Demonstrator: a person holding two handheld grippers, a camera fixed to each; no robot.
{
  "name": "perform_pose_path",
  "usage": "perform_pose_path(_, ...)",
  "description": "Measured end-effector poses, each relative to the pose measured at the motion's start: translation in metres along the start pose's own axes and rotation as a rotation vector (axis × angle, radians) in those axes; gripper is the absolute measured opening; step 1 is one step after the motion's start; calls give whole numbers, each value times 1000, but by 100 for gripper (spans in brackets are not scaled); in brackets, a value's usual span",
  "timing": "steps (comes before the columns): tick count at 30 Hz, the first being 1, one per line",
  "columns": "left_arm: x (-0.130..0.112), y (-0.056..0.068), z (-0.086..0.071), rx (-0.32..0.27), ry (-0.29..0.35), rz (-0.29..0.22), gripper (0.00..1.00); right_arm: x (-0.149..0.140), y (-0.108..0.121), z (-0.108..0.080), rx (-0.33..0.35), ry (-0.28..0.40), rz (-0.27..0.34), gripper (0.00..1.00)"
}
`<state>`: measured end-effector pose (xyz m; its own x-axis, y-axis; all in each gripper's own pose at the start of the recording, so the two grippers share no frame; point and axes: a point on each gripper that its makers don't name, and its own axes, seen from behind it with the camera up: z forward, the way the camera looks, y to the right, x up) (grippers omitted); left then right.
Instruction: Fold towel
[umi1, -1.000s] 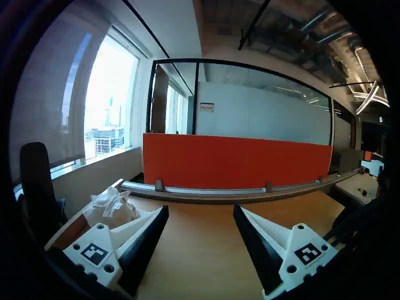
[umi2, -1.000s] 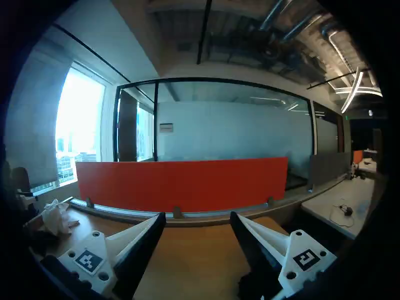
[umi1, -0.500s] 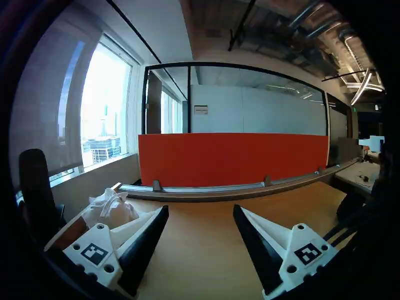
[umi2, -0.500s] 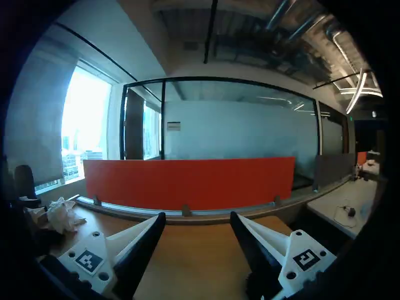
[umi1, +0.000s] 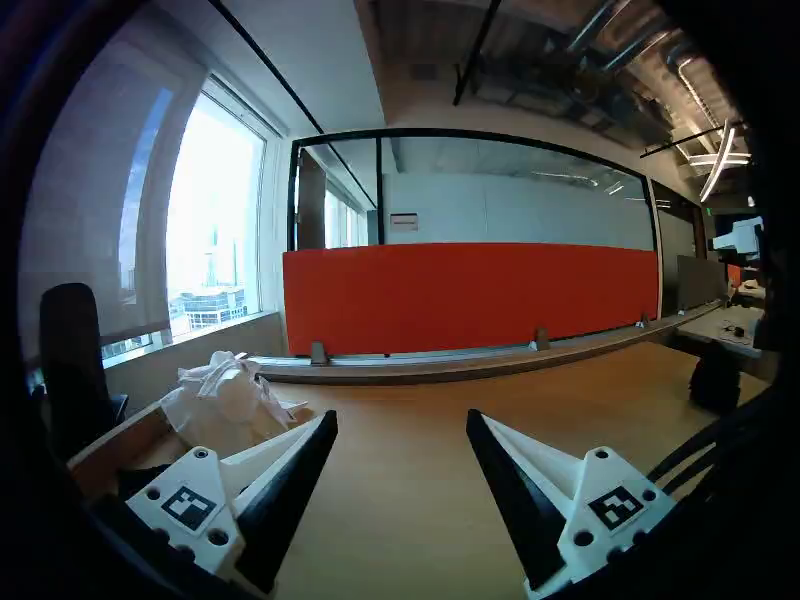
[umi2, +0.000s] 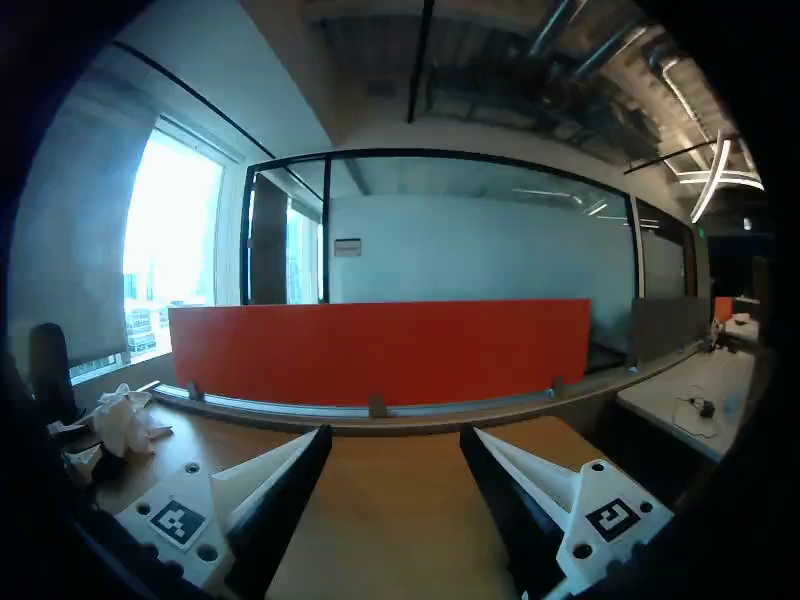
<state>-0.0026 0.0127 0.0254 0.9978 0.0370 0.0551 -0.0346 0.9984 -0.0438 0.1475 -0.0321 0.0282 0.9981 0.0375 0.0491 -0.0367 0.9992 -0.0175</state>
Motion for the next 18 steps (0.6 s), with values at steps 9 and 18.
perform_pose_path(9, -38, -2, -2, 14, 14, -15, 96, -19, -9, 4, 2, 9, -3, 99)
perform_pose_path(18, -56, 1, -6, 29, 31, -29, 96, -31, -13, 7, 13, 18, -5, 99)
